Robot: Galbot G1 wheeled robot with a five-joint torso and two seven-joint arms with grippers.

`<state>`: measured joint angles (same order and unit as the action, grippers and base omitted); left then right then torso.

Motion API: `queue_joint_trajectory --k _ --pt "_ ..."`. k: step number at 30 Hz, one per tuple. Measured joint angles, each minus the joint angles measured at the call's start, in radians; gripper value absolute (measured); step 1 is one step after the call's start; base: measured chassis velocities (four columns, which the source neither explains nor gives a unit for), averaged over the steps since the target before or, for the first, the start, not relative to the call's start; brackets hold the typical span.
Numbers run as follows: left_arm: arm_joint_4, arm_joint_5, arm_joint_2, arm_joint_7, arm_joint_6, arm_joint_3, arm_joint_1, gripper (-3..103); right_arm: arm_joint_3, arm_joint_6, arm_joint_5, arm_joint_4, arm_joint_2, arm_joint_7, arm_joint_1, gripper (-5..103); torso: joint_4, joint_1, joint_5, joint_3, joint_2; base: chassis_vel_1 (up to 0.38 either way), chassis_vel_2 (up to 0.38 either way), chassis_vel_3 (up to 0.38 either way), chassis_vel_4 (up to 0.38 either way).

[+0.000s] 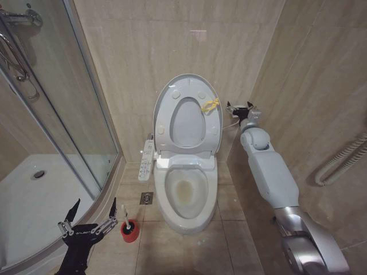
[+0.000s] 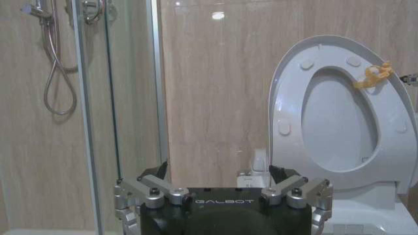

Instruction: Open the toilet lid, clean the toilet bowl with a toilet brush, close the toilet lid, and flush.

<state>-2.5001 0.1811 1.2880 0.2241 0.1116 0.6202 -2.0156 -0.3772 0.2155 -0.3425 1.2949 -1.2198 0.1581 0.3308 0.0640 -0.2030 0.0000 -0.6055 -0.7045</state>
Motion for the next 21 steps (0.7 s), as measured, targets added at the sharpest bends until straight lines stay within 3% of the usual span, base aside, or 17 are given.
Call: queue_joint_trajectory --k 21 --pt "0.0 0.0 0.0 0.0 0.0 0.0 0.0 100 0.02 -0.018 -0.03 0.024 0.014 0.003 0.021 100 -0.0001 0.0 0.0 0.0 0.0 -0.052 0.054 0.055 -0.05"
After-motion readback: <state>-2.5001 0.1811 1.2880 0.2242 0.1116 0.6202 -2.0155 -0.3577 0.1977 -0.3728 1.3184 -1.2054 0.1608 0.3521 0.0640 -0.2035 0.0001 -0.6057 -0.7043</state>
